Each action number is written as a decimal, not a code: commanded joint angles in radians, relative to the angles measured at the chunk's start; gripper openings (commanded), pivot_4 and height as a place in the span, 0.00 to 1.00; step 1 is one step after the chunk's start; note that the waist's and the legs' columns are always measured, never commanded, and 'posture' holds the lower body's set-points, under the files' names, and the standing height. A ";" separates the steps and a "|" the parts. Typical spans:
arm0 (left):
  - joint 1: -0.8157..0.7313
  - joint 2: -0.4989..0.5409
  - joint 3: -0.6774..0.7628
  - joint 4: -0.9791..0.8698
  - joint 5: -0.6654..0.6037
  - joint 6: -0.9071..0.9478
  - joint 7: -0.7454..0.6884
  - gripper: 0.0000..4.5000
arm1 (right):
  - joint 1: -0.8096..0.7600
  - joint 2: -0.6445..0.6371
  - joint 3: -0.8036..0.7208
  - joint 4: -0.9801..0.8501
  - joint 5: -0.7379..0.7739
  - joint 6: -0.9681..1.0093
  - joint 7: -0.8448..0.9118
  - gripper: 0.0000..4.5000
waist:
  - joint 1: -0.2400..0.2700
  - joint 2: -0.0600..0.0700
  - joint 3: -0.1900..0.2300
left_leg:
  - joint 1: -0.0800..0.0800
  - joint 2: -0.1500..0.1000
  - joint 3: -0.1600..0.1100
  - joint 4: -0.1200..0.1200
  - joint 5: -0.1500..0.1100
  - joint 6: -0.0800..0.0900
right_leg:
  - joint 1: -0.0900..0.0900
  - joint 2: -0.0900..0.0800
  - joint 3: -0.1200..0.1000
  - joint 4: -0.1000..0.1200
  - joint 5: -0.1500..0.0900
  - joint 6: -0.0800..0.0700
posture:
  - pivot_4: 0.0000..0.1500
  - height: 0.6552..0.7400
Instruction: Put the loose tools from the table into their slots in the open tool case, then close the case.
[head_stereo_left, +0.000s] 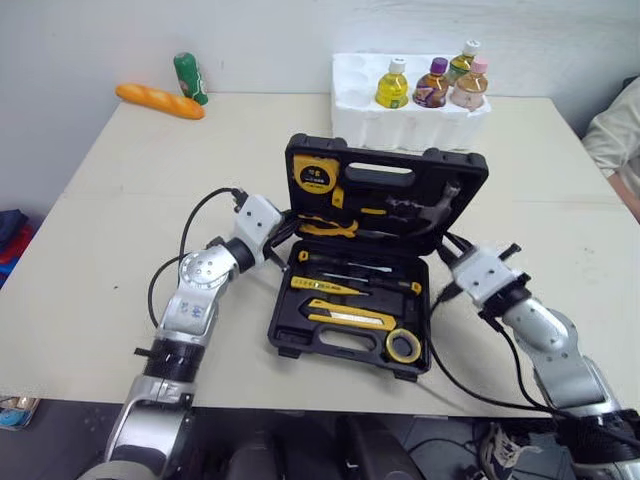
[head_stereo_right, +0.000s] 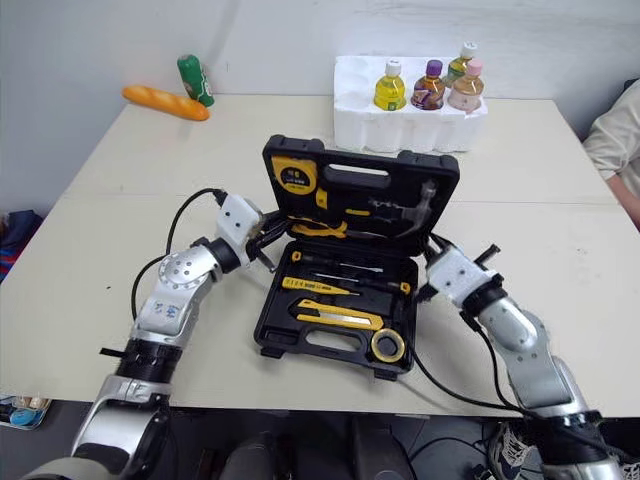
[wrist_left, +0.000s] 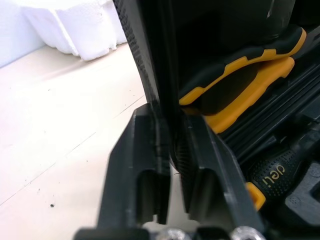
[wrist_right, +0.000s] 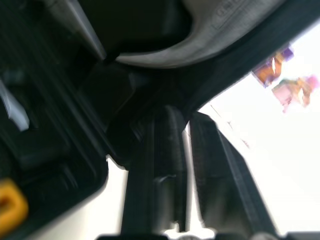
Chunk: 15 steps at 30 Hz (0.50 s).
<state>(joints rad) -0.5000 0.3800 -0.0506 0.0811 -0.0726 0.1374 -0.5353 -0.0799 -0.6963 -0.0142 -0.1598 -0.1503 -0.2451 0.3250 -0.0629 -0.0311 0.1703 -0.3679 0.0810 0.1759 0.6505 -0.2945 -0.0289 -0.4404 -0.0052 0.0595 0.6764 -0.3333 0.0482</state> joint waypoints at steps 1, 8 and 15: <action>0.069 0.090 0.105 -0.201 -0.227 0.238 -0.141 0.51 | 0.106 -0.060 -0.153 -0.213 0.105 -0.019 0.083 0.59 | -0.003 0.000 0.000 | 0.000 0.000 0.000 0.000 0.000 0.000 | 0.000 0.000 0.000 0.001 0.000 0.000 | 1.00 0.93; 0.195 0.382 0.375 -0.288 -0.536 0.588 -0.325 0.98 | 0.469 -0.192 -0.596 -0.518 0.581 0.316 0.452 1.00 | -0.011 -0.005 0.003 | 0.009 0.001 -0.007 -0.001 0.001 -0.002 | 0.012 0.001 -0.003 0.001 -0.001 -0.002 | 1.00 0.93; 0.167 0.419 0.354 -0.197 -0.517 0.593 -0.319 0.98 | 0.441 -0.178 -0.637 -0.483 0.711 0.514 0.431 1.00 | -0.018 -0.015 0.007 | 0.032 0.000 -0.013 -0.009 -0.012 0.007 | 0.046 -0.005 -0.013 -0.025 -0.001 -0.004 | 1.00 0.93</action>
<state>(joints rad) -0.3058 0.8015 0.3071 -0.1059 -0.5960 0.7525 -0.8596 0.3796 -0.8843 -0.6374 -0.6350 0.5362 0.2478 0.7715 -0.0811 -0.0463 0.1778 -0.3371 0.0811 0.1625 0.6418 -0.3074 -0.0219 -0.3941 -0.0103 0.0461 0.6494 -0.3343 0.0449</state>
